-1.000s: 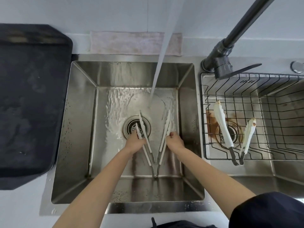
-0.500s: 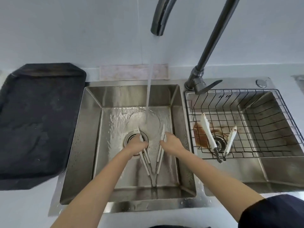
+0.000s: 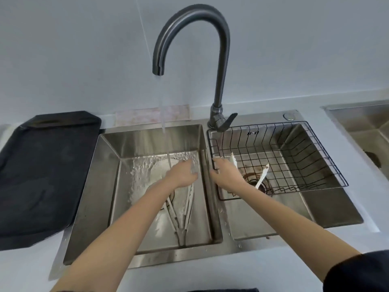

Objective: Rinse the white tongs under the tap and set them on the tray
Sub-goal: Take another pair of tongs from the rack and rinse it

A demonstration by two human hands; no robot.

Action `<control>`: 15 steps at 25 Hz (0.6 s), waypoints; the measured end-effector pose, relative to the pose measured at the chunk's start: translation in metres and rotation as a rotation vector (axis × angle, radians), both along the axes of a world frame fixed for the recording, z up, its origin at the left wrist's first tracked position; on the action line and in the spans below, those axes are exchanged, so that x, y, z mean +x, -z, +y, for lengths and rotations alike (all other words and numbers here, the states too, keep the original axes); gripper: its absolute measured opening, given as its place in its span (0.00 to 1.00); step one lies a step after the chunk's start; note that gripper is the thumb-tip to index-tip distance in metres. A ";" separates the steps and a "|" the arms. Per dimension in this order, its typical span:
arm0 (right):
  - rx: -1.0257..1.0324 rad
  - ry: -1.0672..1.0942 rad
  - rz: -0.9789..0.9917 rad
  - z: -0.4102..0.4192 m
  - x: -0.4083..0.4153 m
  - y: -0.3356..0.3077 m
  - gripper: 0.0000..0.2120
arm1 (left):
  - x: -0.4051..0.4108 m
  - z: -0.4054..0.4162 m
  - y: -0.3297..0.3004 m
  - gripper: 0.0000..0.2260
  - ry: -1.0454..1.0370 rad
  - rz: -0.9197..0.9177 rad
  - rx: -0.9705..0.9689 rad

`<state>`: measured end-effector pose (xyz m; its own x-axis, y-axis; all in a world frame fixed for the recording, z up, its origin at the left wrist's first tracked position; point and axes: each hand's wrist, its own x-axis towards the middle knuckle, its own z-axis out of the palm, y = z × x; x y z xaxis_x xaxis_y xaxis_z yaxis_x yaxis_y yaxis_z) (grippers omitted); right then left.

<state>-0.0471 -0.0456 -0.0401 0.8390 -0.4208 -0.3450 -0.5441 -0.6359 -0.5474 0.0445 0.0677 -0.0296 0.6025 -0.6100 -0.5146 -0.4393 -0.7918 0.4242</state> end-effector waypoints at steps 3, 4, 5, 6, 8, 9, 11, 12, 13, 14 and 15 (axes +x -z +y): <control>-0.022 0.064 0.032 -0.028 -0.021 -0.003 0.25 | -0.015 -0.025 -0.004 0.25 0.054 -0.030 -0.010; -0.030 0.081 0.050 -0.037 -0.028 -0.003 0.25 | -0.020 -0.033 -0.005 0.25 0.069 -0.039 -0.009; -0.037 0.097 0.067 -0.046 -0.035 -0.002 0.25 | -0.026 -0.042 -0.006 0.26 0.090 -0.052 -0.005; -0.045 0.106 0.085 -0.055 -0.041 -0.002 0.25 | -0.030 -0.050 -0.005 0.27 0.110 -0.066 0.002; -0.043 0.123 0.117 -0.072 -0.051 0.000 0.24 | -0.039 -0.067 -0.002 0.28 0.137 -0.080 0.012; -0.033 0.132 0.133 -0.079 -0.055 0.002 0.24 | -0.043 -0.074 0.000 0.28 0.145 -0.078 0.009; -0.011 0.151 0.166 -0.092 -0.061 0.008 0.24 | -0.051 -0.087 0.002 0.26 0.157 -0.067 0.002; 0.008 0.168 0.181 -0.098 -0.063 0.011 0.25 | -0.054 -0.093 0.005 0.25 0.163 -0.060 0.001; 0.034 0.185 0.193 -0.103 -0.064 0.016 0.25 | -0.057 -0.099 0.008 0.24 0.165 -0.050 0.003; 0.061 0.198 0.203 -0.107 -0.064 0.019 0.25 | -0.059 -0.102 0.012 0.23 0.164 -0.039 0.008; 0.087 0.208 0.216 -0.111 -0.064 0.023 0.24 | -0.061 -0.106 0.015 0.23 0.158 -0.026 0.017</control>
